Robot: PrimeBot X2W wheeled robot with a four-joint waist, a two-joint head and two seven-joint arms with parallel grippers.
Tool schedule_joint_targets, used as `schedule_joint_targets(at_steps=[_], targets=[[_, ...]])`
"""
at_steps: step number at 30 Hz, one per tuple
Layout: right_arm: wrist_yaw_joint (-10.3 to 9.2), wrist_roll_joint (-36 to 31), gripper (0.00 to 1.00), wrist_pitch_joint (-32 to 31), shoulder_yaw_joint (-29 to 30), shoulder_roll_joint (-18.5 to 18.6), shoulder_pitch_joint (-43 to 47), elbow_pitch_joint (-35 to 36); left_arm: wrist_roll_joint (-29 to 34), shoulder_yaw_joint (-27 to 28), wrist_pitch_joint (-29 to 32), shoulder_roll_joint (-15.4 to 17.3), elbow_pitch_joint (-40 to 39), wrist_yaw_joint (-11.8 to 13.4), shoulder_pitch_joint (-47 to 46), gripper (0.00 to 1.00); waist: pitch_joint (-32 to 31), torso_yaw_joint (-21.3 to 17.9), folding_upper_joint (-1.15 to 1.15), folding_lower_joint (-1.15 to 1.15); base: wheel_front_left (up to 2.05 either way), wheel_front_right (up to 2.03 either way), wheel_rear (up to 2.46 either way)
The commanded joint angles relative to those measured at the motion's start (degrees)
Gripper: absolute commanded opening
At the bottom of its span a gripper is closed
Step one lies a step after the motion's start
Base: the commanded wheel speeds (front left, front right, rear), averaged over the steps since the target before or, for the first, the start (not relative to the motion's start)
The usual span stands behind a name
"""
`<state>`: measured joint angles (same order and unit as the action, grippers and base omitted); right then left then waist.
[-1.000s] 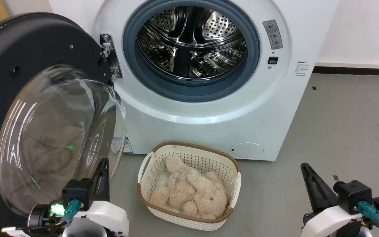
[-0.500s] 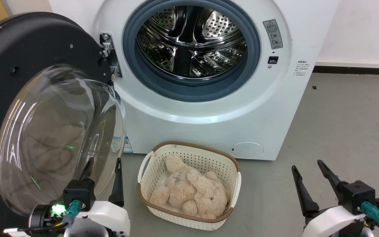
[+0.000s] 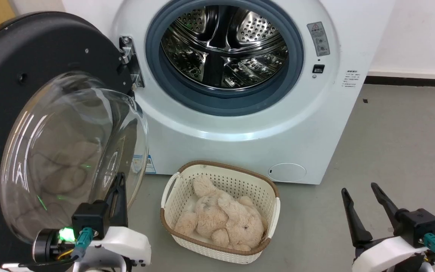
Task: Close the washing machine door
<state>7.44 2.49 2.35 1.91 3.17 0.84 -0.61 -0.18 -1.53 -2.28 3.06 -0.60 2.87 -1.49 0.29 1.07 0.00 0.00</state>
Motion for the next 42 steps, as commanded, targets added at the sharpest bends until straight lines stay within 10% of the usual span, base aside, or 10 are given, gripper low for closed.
schedule_joint_targets(at_steps=[1, 20, 42], targets=[[0.01, 0.92, 1.00, 0.61, 0.42, -0.07, -0.33, -0.25, -0.17, -0.29, -0.67, 0.38, -0.79, 0.26, -1.30, 0.00, 0.05, 0.36, 0.00, 0.00, 0.00, 0.00, 0.00], [0.02, 2.81, 1.00, 2.76, 2.41, -0.11, -0.63, -0.96, -2.58, -0.01, -2.82, 0.78, -8.83, -1.05, -8.88, 0.00, 0.99, 6.40, 0.00, 0.00, 0.00, 0.00, 0.00], [0.02, 4.59, 1.00, 5.40, 4.04, -0.16, -1.75, -2.56, -17.14, 13.45, -5.41, 0.50, -15.25, -5.94, -20.03, 0.00, 2.85, 15.14, 0.00, 0.00, 0.00, 0.00, 0.00]])
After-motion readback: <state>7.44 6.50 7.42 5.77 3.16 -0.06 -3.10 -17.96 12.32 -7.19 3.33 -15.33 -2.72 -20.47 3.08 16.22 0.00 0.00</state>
